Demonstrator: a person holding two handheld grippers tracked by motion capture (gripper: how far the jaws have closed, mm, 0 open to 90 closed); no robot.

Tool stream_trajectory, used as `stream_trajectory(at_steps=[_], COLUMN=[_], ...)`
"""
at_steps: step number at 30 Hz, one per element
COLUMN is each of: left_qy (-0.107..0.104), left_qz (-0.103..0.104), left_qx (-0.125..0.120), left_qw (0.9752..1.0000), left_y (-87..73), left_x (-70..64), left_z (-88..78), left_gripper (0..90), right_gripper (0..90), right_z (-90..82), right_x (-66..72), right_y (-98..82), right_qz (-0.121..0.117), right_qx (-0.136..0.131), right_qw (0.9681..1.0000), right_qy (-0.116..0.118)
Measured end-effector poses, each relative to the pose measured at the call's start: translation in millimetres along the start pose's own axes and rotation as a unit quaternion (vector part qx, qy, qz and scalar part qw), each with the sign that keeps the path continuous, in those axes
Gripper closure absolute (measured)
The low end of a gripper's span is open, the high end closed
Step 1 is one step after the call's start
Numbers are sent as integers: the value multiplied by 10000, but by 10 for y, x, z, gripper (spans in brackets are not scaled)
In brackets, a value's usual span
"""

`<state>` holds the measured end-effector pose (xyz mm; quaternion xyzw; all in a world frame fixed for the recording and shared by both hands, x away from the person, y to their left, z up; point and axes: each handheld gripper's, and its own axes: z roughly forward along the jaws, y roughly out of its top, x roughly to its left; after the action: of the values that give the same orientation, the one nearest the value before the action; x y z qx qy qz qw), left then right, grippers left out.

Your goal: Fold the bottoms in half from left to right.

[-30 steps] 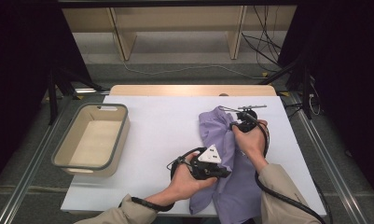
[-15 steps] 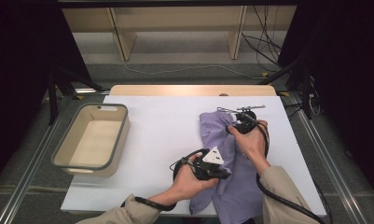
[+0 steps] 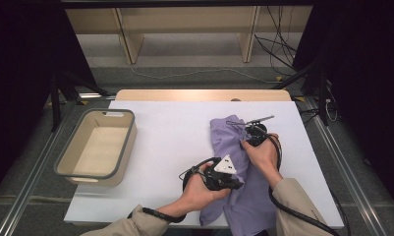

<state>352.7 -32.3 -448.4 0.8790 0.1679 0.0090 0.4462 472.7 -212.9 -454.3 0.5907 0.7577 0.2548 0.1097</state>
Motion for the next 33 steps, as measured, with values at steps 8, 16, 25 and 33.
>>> stream_trajectory(at_steps=[8, 16, 25, 33], left_qy=[4, 28, -74, -166], left_qz=[12, -25, -34, -7], left_qx=[-55, -146, -139, -106], left_qw=[10000, 9999, 9999, 9998], left_y=[25, 76, 83, 85], left_x=[-5, 5, -7, -26], left_z=[0, -19, -12, -6], left_gripper=[891, 889, 859, 815], right_gripper=[881, 882, 881, 866], right_z=[-114, -227, -156, -67], right_x=[-52, -101, -231, -313], right_y=[42, 122, 107, 58], right_qz=[125, 161, 168, 117], right_qx=[-203, -363, -246, -202], right_qw=[9997, 9992, 9995, 9995], right_qy=[39, -34, -128, -192])
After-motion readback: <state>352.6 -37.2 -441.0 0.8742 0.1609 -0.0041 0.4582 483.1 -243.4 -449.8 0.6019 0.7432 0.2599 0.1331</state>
